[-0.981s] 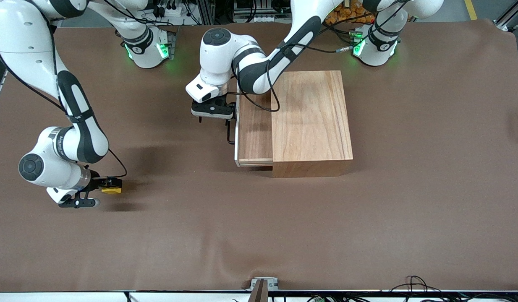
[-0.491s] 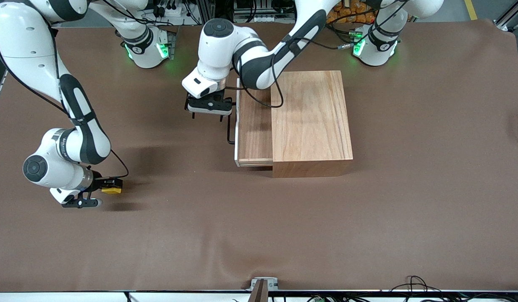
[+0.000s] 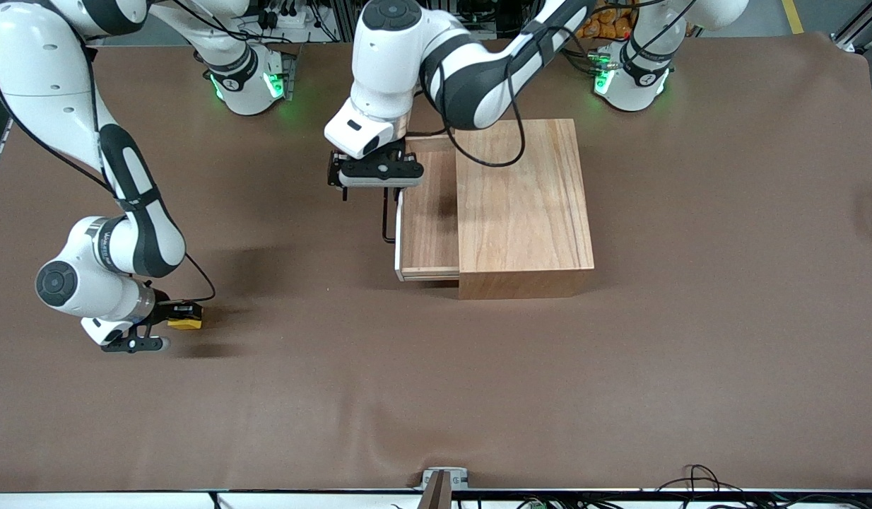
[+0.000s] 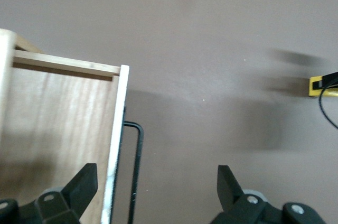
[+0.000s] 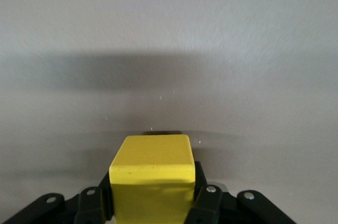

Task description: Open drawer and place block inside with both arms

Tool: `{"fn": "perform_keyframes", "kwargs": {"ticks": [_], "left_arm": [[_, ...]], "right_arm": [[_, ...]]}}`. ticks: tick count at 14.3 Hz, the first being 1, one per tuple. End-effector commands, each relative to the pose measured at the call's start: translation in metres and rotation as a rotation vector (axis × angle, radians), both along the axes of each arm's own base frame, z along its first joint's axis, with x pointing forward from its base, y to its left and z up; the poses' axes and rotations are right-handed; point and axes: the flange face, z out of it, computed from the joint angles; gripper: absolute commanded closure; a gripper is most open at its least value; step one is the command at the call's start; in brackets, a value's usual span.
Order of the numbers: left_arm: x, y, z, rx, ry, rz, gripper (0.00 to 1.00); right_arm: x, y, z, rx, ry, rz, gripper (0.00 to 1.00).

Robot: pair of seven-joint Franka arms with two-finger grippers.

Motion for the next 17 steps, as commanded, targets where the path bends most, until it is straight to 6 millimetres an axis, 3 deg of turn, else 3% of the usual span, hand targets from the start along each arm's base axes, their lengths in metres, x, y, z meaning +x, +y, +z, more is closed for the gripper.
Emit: {"fn": "perform_keyframes", "kwargs": {"ticks": [1, 4, 7, 9, 12, 15, 17], "left_arm": [[0.008, 0.03, 0.026, 0.051, 0.016, -0.047, 0.0], [0.038, 0.081, 0.056, 0.094, 0.043, -0.117, 0.0], [0.073, 0.136, 0.075, 0.088, 0.104, -0.138, 0.0], [0.095, 0.183, 0.09, 0.115, 0.127, -0.129, 0.0], [0.12, 0.251, 0.112, 0.154, 0.147, -0.141, 0.0], [0.132, 0.293, 0.124, 0.167, 0.171, -0.107, 0.0], [0.136, 0.315, 0.128, 0.183, 0.183, -0.141, 0.0]], "right_arm": [[0.007, 0.005, 0.064, 0.009, -0.006, 0.019, 0.82], [0.016, 0.032, 0.121, 0.017, 0.049, 0.054, 0.82], [0.004, 0.092, 0.174, 0.01, 0.089, 0.058, 0.82], [-0.011, 0.15, 0.199, -0.005, 0.104, 0.032, 0.81], [-0.032, 0.224, 0.217, -0.027, 0.109, -0.048, 0.81], [-0.056, 0.295, 0.224, -0.007, 0.125, -0.149, 0.81], [-0.067, 0.329, 0.231, 0.028, 0.132, -0.209, 0.81]]}}
